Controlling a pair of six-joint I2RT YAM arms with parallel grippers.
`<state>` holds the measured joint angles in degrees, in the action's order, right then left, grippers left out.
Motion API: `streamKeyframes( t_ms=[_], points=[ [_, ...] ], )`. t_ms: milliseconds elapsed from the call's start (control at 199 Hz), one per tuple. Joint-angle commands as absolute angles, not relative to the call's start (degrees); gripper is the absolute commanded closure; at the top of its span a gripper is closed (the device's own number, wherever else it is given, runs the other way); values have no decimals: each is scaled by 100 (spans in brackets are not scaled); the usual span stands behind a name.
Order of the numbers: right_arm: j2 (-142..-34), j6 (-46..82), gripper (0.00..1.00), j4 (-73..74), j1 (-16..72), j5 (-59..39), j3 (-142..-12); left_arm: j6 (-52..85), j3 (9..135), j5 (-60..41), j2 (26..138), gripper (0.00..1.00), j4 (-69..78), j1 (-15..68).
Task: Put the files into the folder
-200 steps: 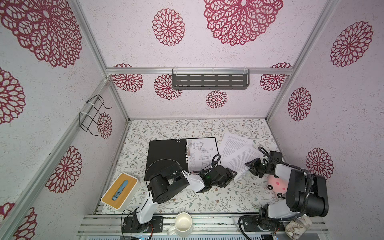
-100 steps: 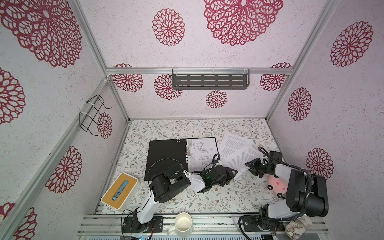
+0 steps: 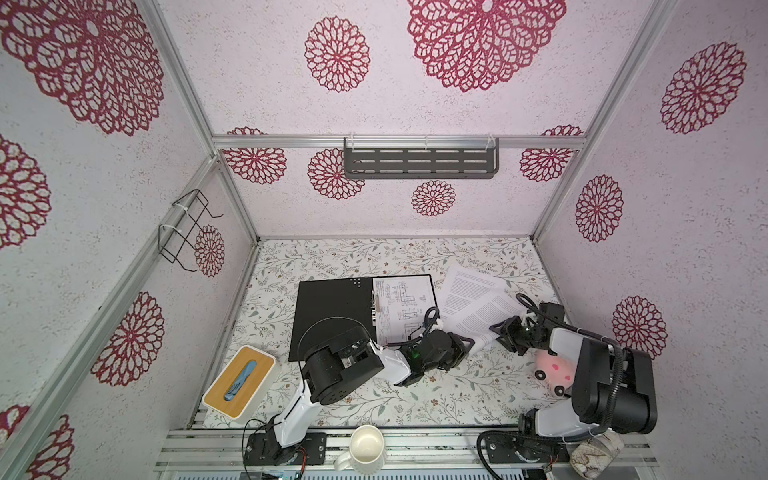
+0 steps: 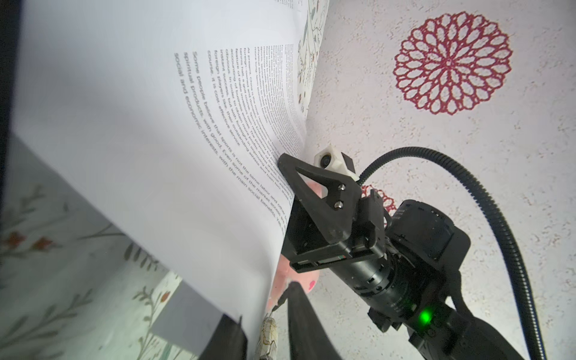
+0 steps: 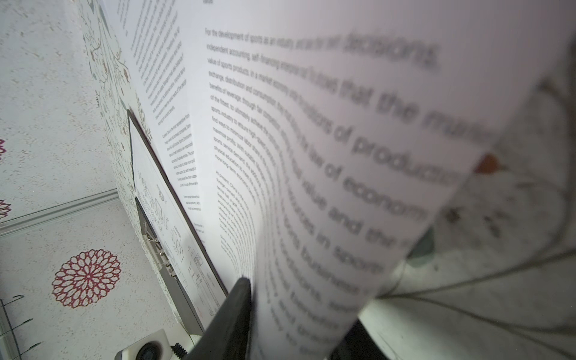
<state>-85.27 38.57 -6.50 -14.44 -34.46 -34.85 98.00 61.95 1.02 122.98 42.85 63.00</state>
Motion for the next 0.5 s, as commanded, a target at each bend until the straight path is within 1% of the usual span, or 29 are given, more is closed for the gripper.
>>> streamKeyframes(
  t_ms=[0,276,342,498],
  points=[
    [-8289,3771,58,-826,-1430,-3436,-3551,9826,6396,229,12454,80,4518,6271],
    [-8029,3803,50,-1001,-1433,-3454,-3677,9843,6431,385,12452,92,4685,6269],
    [-7941,3795,44,-1086,-1437,-3445,-3726,9822,6492,412,12468,95,4693,6276],
    [-7747,3775,34,-1277,-1436,-3445,-3847,9759,6664,511,12457,95,4705,6278]
  ],
)
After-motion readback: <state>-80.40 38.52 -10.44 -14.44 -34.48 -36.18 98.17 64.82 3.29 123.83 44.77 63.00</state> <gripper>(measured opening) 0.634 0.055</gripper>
